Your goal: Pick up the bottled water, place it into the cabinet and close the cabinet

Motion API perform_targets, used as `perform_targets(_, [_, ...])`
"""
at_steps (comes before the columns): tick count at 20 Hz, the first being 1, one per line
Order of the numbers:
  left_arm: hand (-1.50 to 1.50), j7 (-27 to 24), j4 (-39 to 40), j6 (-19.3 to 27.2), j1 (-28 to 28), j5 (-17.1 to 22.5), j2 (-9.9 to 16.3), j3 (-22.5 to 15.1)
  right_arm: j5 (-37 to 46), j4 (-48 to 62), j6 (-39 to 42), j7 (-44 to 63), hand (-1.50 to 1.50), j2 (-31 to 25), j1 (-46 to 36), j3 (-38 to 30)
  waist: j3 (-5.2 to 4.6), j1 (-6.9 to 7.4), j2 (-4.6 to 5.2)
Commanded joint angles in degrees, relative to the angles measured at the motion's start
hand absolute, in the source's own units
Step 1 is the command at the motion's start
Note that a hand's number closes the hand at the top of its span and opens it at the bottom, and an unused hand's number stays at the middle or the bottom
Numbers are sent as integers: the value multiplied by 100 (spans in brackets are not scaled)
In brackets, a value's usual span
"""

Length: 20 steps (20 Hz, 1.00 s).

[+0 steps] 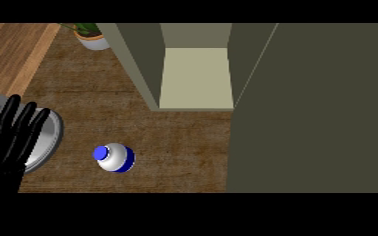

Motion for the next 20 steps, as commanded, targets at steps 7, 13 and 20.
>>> perform_targets(7, [-150, 553, -446, -183, 751, -67, 223, 427, -43, -1077, 253, -26, -150, -166, 1276, 545, -1, -22, 10])
perform_targets(13, [-150, 89, 828, -483, 390, -101, 146, 651, 650, -1052, 49, -335, -150, 17, 1596, 1269, -5, -70, 16])
perform_targets(20, [-150, -271, 1962, -744, 331, -472, -4, 435, 767, -1291, 105, -838, -150, -344, 2313, 1466, -8, -130, 12])
